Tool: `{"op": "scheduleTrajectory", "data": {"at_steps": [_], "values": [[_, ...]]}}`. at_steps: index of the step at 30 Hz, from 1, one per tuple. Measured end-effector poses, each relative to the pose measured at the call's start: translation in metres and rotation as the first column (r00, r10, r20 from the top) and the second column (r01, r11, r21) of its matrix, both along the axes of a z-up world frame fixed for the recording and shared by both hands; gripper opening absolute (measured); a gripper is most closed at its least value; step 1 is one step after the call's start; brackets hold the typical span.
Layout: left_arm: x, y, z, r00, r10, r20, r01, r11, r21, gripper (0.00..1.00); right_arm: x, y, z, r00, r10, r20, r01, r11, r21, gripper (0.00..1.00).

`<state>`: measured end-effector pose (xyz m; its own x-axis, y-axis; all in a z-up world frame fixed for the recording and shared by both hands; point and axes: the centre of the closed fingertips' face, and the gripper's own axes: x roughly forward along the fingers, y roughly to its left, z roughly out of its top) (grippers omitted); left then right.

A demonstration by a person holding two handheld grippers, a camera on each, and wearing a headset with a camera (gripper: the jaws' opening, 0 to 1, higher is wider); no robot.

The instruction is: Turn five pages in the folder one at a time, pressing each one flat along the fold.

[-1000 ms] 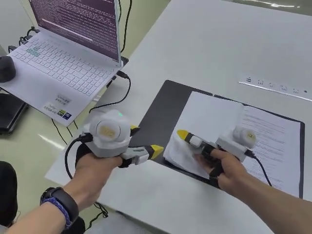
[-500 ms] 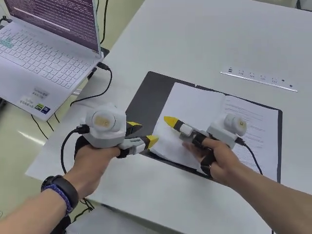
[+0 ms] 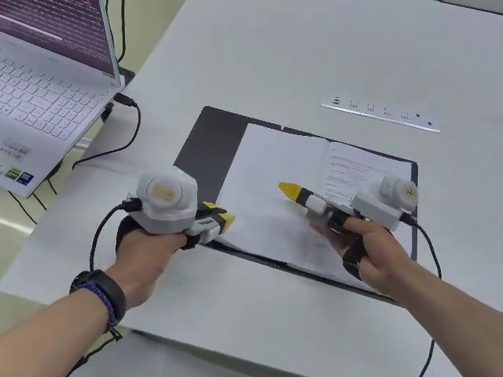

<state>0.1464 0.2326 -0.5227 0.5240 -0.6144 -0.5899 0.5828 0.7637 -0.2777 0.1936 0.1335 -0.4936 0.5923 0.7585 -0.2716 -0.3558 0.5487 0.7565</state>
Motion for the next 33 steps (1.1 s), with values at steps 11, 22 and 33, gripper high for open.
{"op": "scheduleTrajectory", "data": {"at_steps": [11,22,33], "values": [[-0.006,0.009,-0.031,0.997,0.020,-0.077,-0.016,0.999,0.048,0.00,0.002,-0.023,0.004,0.999,-0.032,0.011,0.032,0.999,-0.030,0.23],[-0.009,0.012,-0.036,0.997,0.011,-0.076,-0.004,0.995,0.095,0.00,0.021,-0.033,-0.016,0.998,-0.069,0.006,0.069,0.995,-0.067,0.14],[-0.009,0.012,-0.037,0.997,0.016,-0.080,-0.009,0.995,0.095,0.00,0.039,-0.036,-0.033,0.995,-0.095,-0.016,0.095,0.995,-0.045,0.00]]}}
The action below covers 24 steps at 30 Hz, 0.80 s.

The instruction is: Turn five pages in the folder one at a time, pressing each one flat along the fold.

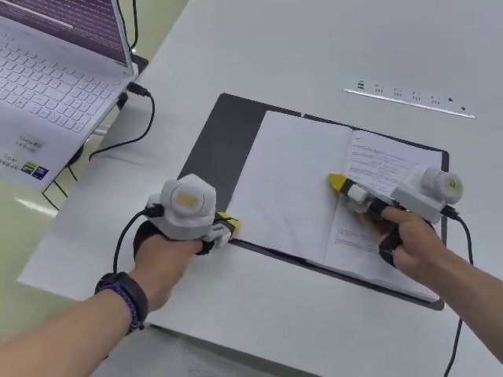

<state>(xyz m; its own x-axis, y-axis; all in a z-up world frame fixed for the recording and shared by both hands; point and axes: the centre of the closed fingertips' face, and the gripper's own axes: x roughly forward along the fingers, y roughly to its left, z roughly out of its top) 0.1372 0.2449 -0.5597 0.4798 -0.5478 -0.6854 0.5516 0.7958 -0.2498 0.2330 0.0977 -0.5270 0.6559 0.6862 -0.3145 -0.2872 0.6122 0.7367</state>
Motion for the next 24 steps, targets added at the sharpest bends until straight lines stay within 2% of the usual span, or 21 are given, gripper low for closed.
{"op": "scheduleTrajectory", "data": {"at_steps": [5,12,24], "values": [[0.000,0.000,0.000,1.000,0.006,-0.001,-0.006,1.000,-0.002,0.00,0.015,-0.005,0.000,0.999,-0.047,0.005,0.047,0.999,0.027,0.00],[0.000,0.000,0.000,1.000,0.008,-0.001,-0.008,1.000,0.000,0.00,0.040,-0.011,0.002,0.990,-0.142,0.004,0.141,0.987,0.073,0.00],[0.000,0.000,0.000,1.000,0.011,0.000,-0.011,1.000,-0.004,0.00,0.073,-0.016,0.008,0.975,-0.223,-0.002,0.222,0.973,0.067,0.00]]}}
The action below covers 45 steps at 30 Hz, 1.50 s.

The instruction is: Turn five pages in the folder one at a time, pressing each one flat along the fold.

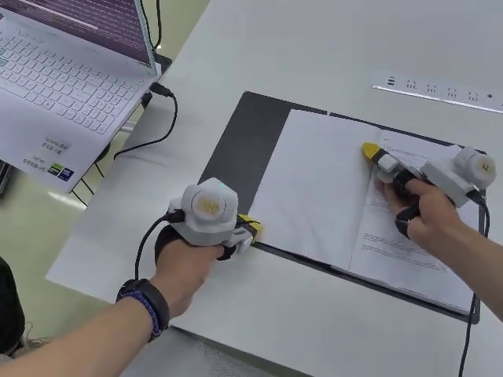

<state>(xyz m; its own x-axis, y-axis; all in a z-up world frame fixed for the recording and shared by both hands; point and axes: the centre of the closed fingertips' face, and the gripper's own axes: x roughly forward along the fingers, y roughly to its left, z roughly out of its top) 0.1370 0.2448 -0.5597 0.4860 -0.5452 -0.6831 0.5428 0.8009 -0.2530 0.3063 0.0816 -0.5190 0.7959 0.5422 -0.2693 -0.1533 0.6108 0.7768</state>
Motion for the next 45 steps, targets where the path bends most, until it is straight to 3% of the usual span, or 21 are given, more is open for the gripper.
{"op": "scheduleTrajectory", "data": {"at_steps": [4,12,26,45], "values": [[0.000,0.000,0.000,1.000,0.003,0.000,-0.003,1.000,-0.001,0.00,0.011,-0.004,0.001,0.999,-0.045,-0.011,0.045,0.999,0.014,0.00],[0.000,0.000,0.001,1.000,0.001,-0.001,-0.001,1.000,-0.002,0.00,0.005,-0.006,0.002,0.999,-0.037,-0.008,0.037,0.999,0.015,0.00],[0.000,0.001,0.001,1.000,0.006,-0.004,-0.006,1.000,0.006,0.00,-0.056,0.007,0.001,0.995,0.104,0.005,-0.104,0.994,0.012,0.00],[0.000,0.000,0.000,1.000,0.002,-0.004,-0.002,0.999,0.034,0.00,-0.126,0.024,-0.011,0.968,0.253,0.000,-0.253,0.967,0.010,0.00]]}}
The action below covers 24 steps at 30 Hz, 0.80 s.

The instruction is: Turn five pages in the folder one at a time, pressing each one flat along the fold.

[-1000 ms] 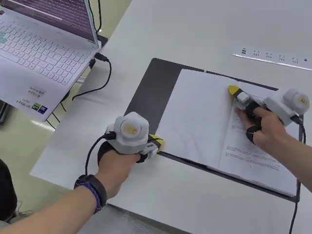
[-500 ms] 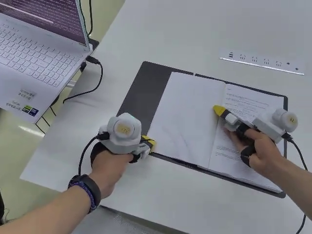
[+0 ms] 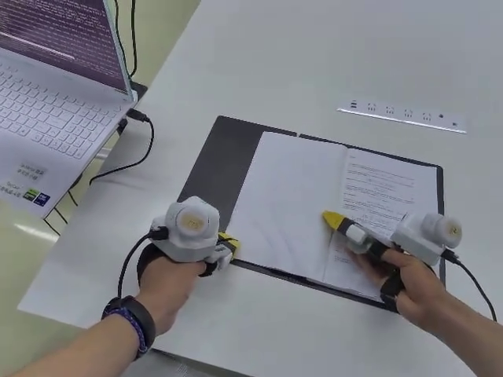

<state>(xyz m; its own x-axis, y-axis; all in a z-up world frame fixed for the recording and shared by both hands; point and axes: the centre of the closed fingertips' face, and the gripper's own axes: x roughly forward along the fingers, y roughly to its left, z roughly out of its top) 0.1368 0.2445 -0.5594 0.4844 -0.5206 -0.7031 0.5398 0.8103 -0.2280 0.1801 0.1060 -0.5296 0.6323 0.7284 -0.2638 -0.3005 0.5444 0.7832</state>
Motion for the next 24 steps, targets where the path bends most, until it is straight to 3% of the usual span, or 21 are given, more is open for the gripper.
{"op": "scheduleTrajectory", "data": {"at_steps": [4,11,24], "values": [[0.000,0.000,0.000,1.000,0.001,0.001,-0.001,1.000,0.003,0.00,-0.005,-0.001,-0.004,1.000,0.015,-0.004,-0.015,1.000,0.007,0.00],[-0.001,-0.001,0.000,1.000,-0.013,0.008,0.013,1.000,0.018,0.00,-0.030,0.003,-0.008,0.998,0.057,-0.005,-0.057,0.998,-0.003,0.00],[-0.004,-0.002,0.002,0.999,-0.033,0.012,0.032,0.998,0.049,0.01,-0.055,0.004,-0.015,0.999,0.035,-0.034,-0.035,0.999,0.004,0.00]]}}
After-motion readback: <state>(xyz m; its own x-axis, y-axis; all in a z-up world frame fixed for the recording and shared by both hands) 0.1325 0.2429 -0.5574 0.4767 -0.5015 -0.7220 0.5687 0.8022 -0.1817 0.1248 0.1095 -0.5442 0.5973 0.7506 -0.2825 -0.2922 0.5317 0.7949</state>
